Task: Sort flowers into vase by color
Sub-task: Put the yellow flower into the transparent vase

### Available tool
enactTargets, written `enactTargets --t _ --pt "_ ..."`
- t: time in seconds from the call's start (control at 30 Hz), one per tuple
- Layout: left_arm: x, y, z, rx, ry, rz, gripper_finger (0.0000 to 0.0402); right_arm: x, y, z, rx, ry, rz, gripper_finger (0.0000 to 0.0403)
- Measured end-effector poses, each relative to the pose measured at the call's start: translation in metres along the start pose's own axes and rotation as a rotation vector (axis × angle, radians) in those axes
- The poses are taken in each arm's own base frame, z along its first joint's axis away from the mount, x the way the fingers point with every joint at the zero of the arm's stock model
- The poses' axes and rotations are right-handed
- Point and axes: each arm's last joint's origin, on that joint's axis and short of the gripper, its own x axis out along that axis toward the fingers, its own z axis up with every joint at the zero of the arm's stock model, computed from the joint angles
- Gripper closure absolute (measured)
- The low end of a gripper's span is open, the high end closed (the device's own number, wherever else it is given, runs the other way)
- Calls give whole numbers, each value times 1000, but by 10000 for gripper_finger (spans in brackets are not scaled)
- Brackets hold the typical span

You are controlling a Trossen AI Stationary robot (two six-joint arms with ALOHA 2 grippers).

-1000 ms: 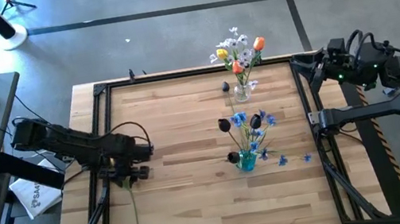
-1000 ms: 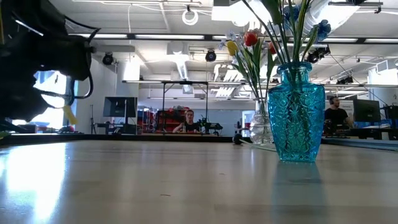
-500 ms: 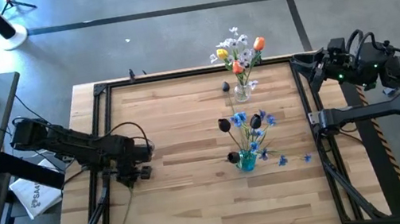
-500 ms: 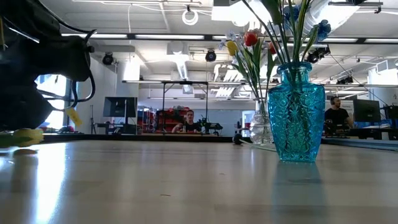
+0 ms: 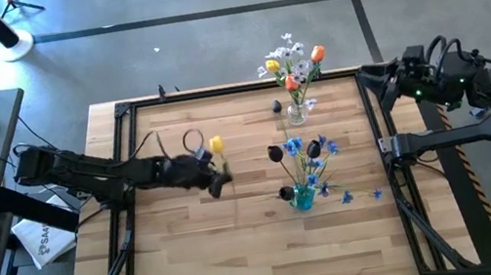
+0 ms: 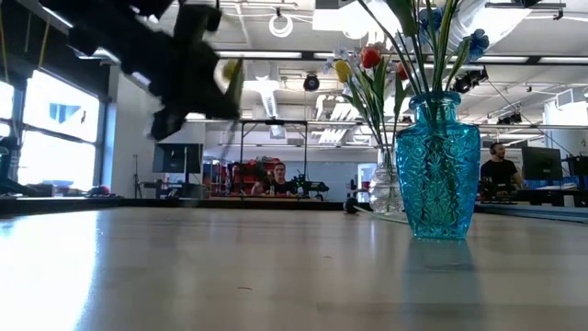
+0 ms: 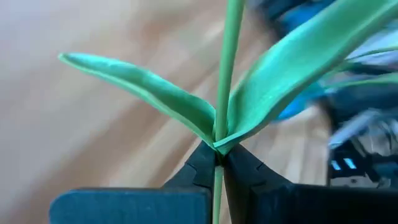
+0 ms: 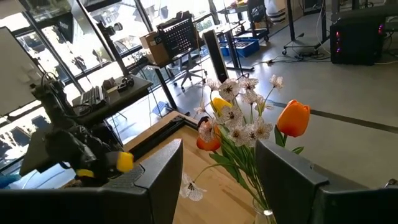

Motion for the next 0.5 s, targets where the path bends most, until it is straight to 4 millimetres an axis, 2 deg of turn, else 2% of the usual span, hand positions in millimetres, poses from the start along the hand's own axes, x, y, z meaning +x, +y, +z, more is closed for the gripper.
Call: enactTargets --t 0.07,0.2,0.43,0.5 --pt "0 -3 13 84 -88 -53 400 0 1 1 6 -13 4 204" --pt "1 9 34 53 -217 -22 400 0 2 4 18 -35 14 204" --pt "-19 2 92 329 -779 -60 400 0 2 5 59 -44 20 204" --pt "-22 4 104 377 -890 -94 400 0 2 5 60 -44 20 204"
